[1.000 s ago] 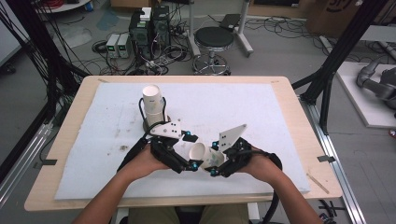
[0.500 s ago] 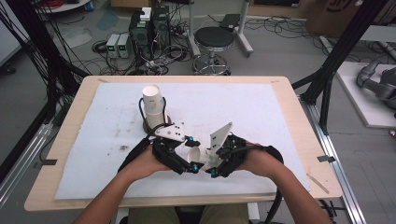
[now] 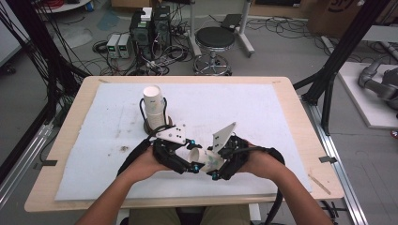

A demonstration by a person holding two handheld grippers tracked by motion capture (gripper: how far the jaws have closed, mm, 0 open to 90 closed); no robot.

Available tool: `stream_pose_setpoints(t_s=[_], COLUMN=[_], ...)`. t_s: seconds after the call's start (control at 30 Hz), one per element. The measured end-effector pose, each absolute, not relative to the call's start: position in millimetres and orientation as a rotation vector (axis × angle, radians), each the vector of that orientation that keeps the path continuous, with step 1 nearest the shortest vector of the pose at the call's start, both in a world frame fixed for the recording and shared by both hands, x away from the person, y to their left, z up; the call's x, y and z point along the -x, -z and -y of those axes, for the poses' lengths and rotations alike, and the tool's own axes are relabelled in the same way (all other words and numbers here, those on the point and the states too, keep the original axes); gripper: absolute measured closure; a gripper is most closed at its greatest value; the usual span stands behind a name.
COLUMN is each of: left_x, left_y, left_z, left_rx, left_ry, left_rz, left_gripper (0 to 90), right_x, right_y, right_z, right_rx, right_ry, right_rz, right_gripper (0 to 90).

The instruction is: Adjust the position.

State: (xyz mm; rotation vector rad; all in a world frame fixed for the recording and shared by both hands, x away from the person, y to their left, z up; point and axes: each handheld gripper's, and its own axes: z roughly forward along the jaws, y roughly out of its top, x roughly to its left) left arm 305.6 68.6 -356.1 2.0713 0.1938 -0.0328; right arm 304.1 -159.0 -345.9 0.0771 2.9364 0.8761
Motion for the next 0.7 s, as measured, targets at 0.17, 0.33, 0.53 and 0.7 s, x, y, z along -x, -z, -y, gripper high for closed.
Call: stream_pose_setpoints(t_s=[0.17, 0.33, 0.53, 0.7], left_x=[-308, -309, -307, -306], left_y=[359, 360, 362, 366], left_z=[-79, -88, -95, -101], left_rx=[-1.991, -1.929, -1.880, -1.841], left_ry=[0.045, 0.046, 0.031, 0.021], left_rz=[-0.216, -0.220, -0.213, -0.217], left_gripper=[37.2, 37.2, 37.2, 37.2], right_x=[-304, -303, -299, -294], right_y=[339, 335, 337, 346], right_z=[173, 186, 198, 207], right_rx=[-0.146, -0.195, -0.240, -0.276], right_ry=[-1.065, -1.212, -1.339, -1.474], right_rz=[-2.853, -2.757, -2.680, -2.610], right_gripper=[21.2, 20.3, 20.3, 20.3])
